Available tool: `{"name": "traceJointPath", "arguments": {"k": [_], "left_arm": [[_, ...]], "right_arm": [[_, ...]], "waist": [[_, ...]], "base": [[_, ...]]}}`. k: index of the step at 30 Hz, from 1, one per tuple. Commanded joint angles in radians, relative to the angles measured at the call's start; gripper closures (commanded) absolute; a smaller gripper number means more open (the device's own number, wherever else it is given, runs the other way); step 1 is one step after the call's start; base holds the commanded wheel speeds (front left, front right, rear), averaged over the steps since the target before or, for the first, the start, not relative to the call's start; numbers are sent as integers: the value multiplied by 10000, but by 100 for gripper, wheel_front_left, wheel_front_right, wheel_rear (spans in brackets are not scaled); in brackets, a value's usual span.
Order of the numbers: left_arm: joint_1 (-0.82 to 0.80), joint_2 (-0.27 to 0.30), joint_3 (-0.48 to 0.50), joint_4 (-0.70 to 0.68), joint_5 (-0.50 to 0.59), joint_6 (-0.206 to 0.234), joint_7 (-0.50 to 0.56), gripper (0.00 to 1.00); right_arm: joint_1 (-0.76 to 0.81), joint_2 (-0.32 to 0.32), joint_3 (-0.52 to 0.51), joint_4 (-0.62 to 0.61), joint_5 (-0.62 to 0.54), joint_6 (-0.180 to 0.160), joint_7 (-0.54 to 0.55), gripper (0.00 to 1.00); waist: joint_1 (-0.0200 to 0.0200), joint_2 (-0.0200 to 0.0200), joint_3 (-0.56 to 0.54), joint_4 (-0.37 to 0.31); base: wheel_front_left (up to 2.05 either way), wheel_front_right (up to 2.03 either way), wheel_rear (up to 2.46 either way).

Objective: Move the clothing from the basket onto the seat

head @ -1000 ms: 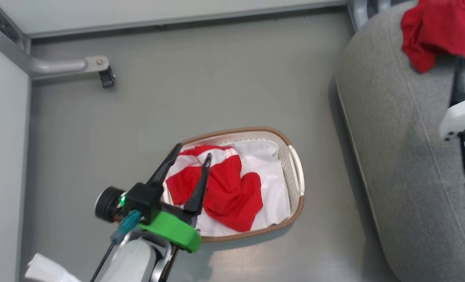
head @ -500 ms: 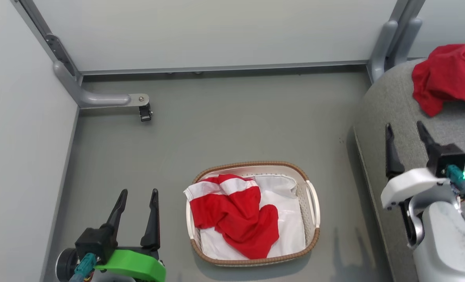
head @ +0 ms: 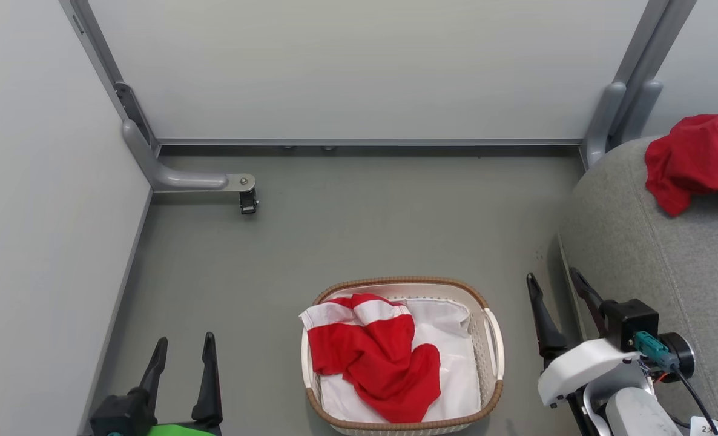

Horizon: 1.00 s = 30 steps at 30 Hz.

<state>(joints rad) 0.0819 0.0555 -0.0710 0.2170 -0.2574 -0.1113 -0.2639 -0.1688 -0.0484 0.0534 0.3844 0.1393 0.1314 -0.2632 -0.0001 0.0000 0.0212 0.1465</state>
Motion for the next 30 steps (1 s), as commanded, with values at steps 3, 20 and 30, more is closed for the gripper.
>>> {"name": "traceJointPath", "arguments": {"k": [3,20,30], "left_arm": [[221,-33,147,-41,13,-49,-7,0],[7,-54,187,39,9,-126,-9,0],[-156,-54,96,34,-22,-151,-7,0]], "right_arm": [[291,-45,191,-169,235,-14,-23,0],[354,-42,217,-368,256,-14,-24,0],[172,-41,177,-463,239,-14,-24,0]], "waist": [[1,0,-82,-47],[1,0,-68,-201],[1,0,144,-232]], "base": [[0,0,0],[0,0,0],[0,0,0]]}}
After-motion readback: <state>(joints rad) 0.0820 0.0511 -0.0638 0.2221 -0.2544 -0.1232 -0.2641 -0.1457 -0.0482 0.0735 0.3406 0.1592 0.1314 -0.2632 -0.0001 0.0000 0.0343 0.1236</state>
